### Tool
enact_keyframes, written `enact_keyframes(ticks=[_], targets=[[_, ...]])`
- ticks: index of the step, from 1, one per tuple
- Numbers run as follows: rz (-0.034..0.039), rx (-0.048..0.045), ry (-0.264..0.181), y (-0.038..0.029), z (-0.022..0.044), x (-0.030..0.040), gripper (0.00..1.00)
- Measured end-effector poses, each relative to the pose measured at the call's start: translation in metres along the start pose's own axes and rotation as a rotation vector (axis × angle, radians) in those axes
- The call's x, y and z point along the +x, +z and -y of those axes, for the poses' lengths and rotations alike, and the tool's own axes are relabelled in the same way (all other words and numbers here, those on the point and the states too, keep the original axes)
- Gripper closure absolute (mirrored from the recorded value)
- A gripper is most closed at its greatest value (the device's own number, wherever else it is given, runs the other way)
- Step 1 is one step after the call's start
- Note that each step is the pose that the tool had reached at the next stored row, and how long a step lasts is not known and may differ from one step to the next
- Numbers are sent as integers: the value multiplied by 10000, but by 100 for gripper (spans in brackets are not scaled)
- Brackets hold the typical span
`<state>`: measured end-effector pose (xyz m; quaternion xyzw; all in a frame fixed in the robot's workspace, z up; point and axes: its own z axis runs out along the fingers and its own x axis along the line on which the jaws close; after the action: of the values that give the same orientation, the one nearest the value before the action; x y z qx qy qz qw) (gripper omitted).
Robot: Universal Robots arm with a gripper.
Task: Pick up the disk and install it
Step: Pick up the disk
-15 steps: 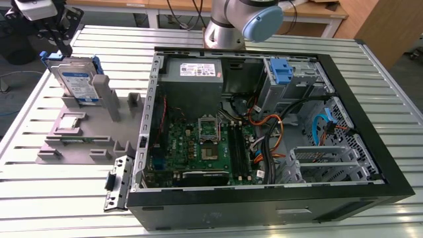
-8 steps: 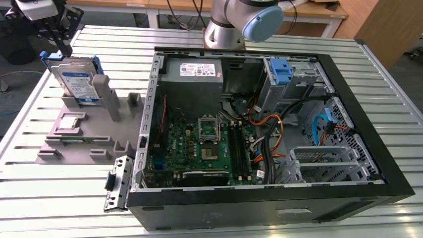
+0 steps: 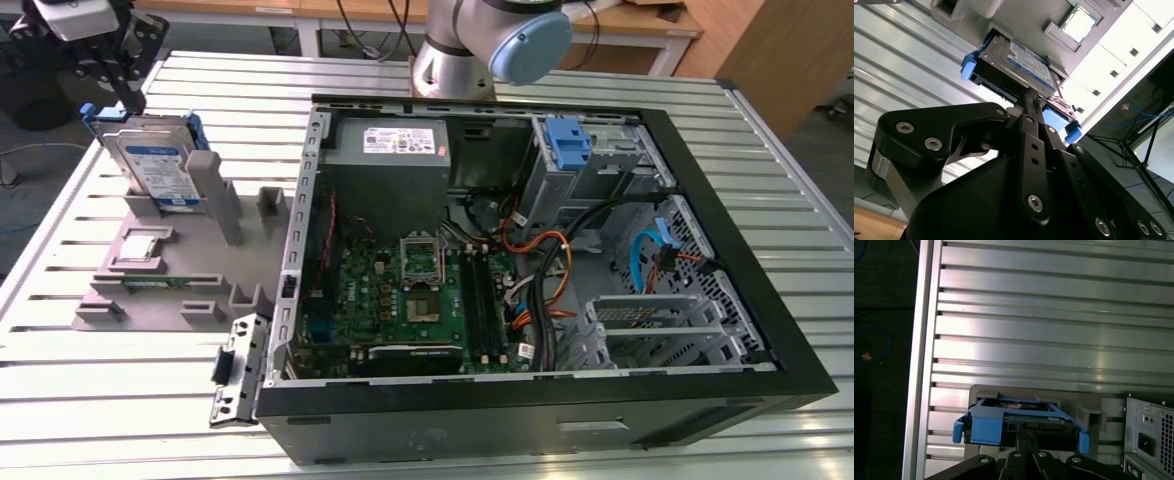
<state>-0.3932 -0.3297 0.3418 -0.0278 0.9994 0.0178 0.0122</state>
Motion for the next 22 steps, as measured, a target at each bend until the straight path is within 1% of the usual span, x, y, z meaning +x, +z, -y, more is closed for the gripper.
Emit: enact_keyframes(ticks=[2,17,22], targets=[[-5,-3,-145,0,0,0,90],[-7,-4,-184,0,0,0,90],[-15,-14,-451,0,0,0,90]])
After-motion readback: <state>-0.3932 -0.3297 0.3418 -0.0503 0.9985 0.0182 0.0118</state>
